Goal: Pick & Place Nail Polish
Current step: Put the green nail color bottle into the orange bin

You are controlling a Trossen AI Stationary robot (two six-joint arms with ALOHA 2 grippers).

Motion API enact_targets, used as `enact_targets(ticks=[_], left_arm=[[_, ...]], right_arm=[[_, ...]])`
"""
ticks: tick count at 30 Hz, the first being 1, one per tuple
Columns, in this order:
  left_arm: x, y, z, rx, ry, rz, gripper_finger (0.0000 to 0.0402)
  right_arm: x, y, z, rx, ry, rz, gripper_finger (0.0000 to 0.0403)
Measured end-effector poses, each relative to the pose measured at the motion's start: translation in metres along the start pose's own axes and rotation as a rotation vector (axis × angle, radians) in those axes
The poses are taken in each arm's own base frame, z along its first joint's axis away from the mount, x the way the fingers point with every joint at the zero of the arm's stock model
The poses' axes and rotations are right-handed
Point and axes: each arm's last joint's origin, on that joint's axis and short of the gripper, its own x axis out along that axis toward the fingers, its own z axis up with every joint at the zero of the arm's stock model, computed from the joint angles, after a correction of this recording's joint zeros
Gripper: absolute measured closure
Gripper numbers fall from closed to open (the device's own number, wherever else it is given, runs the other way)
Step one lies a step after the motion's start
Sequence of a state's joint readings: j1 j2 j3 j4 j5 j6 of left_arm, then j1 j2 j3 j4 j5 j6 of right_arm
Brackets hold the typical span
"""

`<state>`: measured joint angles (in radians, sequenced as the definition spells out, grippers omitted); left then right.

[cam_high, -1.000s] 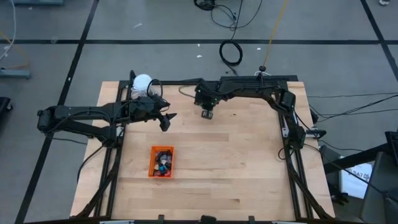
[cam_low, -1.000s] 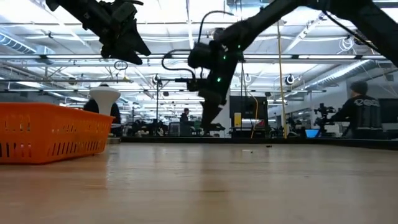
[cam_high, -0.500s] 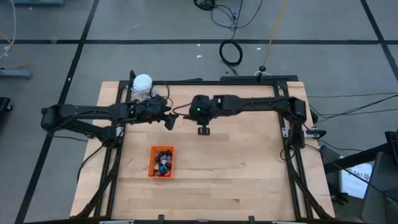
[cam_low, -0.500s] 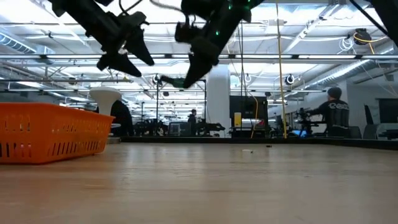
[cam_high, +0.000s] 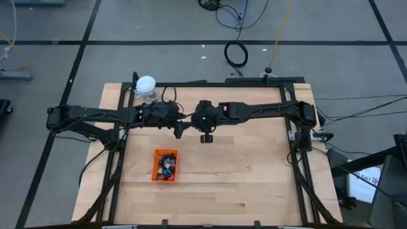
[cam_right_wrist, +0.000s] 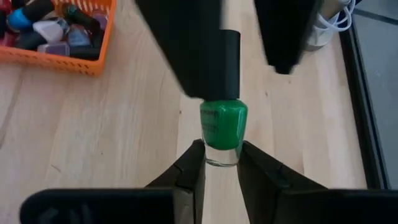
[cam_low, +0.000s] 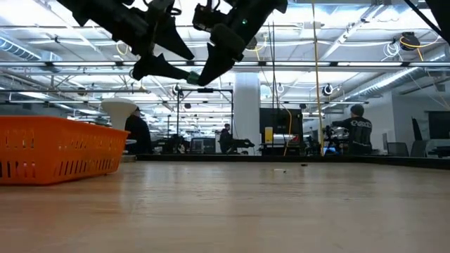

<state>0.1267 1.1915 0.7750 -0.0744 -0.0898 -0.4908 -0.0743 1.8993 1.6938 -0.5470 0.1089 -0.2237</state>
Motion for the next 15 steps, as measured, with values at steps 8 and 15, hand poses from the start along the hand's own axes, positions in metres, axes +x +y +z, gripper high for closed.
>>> enact_targets(ticks=[8, 15], left_arm=[[-0.001, -0.007, -0.002, 0.04, -0.002, -0.034, 0.0128], [-0.001, -0.01, 0.001, 0.077, -0.044, -0.059, 0.0128]], right_arm=[[-0.016, -0.003, 0.007, 0.006, -0.067, -0.014, 0.0336], [-0.018, 0.0, 0.015, -0.006, -0.137, -0.018, 0.0339]])
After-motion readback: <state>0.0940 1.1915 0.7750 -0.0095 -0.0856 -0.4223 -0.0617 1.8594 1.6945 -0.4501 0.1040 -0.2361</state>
